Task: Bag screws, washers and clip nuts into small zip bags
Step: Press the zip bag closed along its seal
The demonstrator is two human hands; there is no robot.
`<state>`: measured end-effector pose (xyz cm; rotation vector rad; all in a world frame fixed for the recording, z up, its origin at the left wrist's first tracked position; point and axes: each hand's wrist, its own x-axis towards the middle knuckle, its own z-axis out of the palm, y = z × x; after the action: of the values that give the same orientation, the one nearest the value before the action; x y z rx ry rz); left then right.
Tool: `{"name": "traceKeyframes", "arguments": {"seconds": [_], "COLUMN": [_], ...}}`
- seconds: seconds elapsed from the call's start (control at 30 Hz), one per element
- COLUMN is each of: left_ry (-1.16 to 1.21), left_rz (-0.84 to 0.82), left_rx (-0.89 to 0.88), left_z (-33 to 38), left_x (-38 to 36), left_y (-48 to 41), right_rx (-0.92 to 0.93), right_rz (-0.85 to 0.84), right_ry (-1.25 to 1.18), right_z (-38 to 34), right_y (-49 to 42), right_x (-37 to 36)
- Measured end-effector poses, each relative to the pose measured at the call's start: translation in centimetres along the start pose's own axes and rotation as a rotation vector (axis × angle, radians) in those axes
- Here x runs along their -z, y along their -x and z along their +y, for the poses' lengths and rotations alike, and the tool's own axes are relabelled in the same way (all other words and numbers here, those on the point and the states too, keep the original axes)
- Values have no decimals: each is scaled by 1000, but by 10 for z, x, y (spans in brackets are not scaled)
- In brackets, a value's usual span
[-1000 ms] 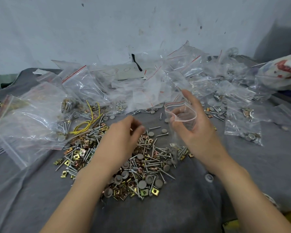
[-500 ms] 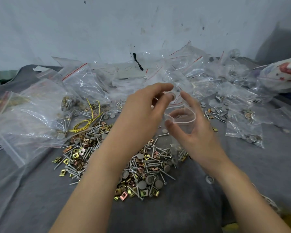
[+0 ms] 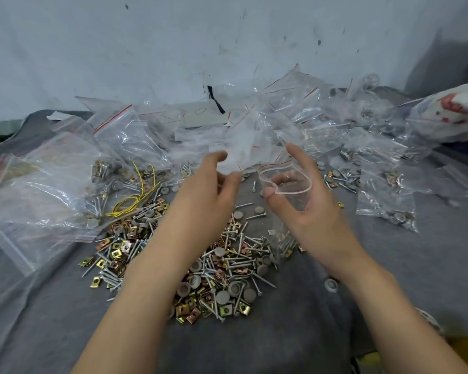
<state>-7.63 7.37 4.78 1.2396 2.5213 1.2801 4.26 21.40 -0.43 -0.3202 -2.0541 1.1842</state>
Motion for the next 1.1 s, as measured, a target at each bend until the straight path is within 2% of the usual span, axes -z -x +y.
{"name": "traceKeyframes", "arguments": {"seconds": [0.17, 0.33, 0.7, 0.87, 1.1], "left_ry": [-315, -396, -596, -614, -577], "left_rz": [-338, -509, -448, -395, -423], "left_rx": [-11, -116, -291, -316, -346], "left_z": [-11, -14, -9, -9, -12], "left_x": [-9, -15, -35, -41, -48], "left_y": [11, 21, 38, 42, 45], "right_rx": [4, -4, 0, -14, -22], "right_rz": [33, 41, 95, 106, 114], "right_ry": [-44, -63, -48, -38, -14], "right_z": [1, -2, -3, -2, -3], "right_y": [-2, -3, -4, -4, -4], "right_x": [5, 12, 17, 18, 18]}}
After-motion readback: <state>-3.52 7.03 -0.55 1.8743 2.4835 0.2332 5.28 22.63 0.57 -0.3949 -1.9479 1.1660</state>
